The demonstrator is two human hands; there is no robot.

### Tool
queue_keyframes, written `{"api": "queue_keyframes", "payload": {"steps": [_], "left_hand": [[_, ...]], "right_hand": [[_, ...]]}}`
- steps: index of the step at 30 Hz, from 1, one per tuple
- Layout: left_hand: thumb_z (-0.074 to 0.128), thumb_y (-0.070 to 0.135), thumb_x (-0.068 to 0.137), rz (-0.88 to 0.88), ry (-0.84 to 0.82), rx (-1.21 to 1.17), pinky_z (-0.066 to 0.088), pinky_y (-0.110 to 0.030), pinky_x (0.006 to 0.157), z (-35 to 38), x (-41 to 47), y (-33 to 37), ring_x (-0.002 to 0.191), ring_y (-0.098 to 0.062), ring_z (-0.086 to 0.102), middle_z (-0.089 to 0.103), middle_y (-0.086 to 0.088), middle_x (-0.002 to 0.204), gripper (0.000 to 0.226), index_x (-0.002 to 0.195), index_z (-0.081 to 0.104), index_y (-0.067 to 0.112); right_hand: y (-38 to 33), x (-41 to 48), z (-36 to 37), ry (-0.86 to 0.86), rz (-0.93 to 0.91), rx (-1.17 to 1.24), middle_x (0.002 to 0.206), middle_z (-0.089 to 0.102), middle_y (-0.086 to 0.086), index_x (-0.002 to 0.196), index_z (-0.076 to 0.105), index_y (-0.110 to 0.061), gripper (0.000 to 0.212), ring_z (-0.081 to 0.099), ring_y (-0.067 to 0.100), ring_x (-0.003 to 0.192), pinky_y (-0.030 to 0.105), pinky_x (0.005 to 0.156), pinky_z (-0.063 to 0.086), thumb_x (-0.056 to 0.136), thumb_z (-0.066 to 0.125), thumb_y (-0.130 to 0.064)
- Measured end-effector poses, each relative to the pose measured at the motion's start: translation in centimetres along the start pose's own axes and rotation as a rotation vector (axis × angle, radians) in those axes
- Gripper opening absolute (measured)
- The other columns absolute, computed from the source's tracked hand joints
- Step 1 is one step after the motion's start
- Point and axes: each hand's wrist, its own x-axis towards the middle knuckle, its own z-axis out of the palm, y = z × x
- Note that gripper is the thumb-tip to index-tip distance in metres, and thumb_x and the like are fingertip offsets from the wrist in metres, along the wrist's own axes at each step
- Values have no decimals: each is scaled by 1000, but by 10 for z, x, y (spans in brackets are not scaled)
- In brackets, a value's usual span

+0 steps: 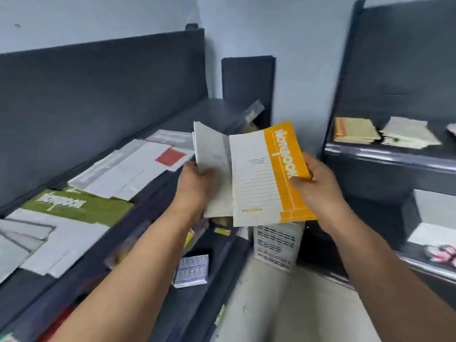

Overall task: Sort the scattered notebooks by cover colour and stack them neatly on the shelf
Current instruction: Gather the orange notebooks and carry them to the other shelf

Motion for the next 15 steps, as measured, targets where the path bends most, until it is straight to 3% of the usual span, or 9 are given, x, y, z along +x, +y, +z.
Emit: {"api": "queue_keyframes", "payload": {"steps": [2, 4, 6, 7, 10, 13, 15], "left_hand": [[64, 30, 78, 21, -55, 17, 56, -44, 81, 56, 0, 9, 94, -25, 66, 68, -8, 105, 38, 109, 58, 8], [62, 24, 89, 76, -98, 31, 52, -34, 72, 109, -5, 20, 91, -24, 65, 68, -9, 105, 30, 111, 59, 4], [61, 22, 91, 112, -162, 24, 48, -31, 66, 167, -20, 36, 86, -24, 63, 67, -9, 101, 27, 110, 59, 2], [61, 21, 92, 111, -196, 5, 49, -34, 68, 195, -29, 44, 85, -26, 63, 66, -10, 99, 26, 109, 58, 3], [61, 22, 91, 89, -290, -60, 52, -38, 77, 262, -59, 65, 86, -28, 63, 66, -10, 95, 22, 104, 56, 6], [61, 27, 87, 98, -385, -34, 54, -48, 87, 317, -84, 82, 94, -30, 66, 69, -10, 104, 28, 108, 59, 10], [60, 30, 88, 101, -457, -13, 55, -50, 85, 344, -94, 89, 92, -30, 67, 71, -7, 101, 17, 100, 62, 17]], "right_hand": [[11, -5, -57, 88, 28, -47, 99, 67, -4, 104, 60, -28, 34, 64, 16, 92, 36, 84, 52, 89, 50, 2], [19, -13, -107, 173, 58, -66, 91, 65, -11, 92, 59, -30, 31, 62, 9, 84, 32, 77, 52, 92, 49, -1], [28, -23, -160, 271, 108, -79, 87, 62, -17, 92, 57, -31, 30, 61, 4, 79, 26, 68, 50, 94, 48, -2], [32, -29, -185, 310, 139, -93, 90, 63, -15, 102, 58, -30, 30, 62, 7, 83, 27, 69, 51, 95, 48, -3], [44, -44, -251, 414, 207, -135, 116, 63, -3, 128, 51, -28, 37, 62, 25, 106, 48, 91, 52, 97, 51, -8], [58, -59, -309, 500, 254, -128, 116, 64, -2, 125, 52, -29, 36, 62, 26, 106, 51, 92, 51, 96, 49, -7], [67, -66, -337, 538, 279, -107, 111, 64, -4, 121, 53, -29, 34, 63, 25, 103, 48, 90, 52, 96, 48, -5]]}}
